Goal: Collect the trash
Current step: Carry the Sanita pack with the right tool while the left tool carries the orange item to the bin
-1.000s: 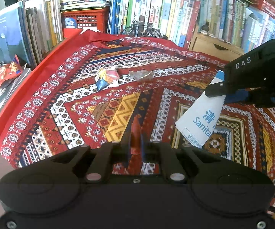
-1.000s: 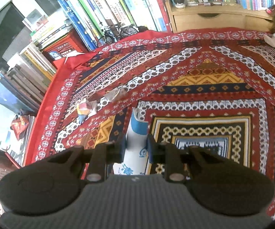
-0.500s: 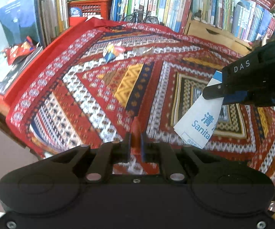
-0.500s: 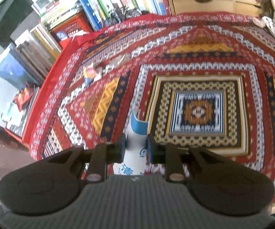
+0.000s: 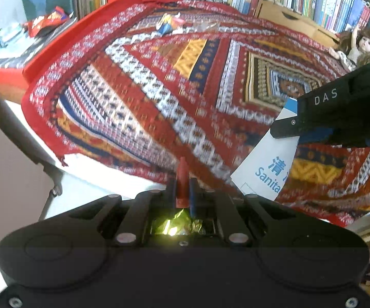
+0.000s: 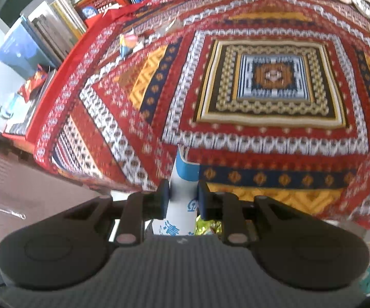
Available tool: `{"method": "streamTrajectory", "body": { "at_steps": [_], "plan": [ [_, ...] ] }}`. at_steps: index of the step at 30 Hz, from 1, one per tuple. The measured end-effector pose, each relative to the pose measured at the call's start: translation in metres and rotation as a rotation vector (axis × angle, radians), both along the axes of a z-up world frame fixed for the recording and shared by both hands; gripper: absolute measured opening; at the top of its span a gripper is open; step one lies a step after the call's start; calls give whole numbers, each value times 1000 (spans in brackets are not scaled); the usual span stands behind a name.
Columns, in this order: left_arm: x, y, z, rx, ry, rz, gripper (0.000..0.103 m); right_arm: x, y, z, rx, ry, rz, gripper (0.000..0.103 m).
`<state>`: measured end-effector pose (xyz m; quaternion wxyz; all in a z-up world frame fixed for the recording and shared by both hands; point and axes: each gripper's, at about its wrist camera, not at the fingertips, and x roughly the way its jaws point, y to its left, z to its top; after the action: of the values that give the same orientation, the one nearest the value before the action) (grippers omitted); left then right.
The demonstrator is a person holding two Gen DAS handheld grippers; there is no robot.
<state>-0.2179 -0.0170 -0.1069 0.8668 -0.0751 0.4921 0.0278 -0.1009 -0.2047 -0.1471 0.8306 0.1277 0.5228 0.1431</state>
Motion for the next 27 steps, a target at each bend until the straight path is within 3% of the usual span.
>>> {"method": "streamTrajectory", "body": {
  "at_steps": [13,27],
  "plan": [
    [-31,12,-36,-19,62,11,10,-35,18,-37,-25,43,3,27],
    [-42,11,-73,-51,135,16,10,-35,26,-66,-52,89,21,29]
  ]
}}
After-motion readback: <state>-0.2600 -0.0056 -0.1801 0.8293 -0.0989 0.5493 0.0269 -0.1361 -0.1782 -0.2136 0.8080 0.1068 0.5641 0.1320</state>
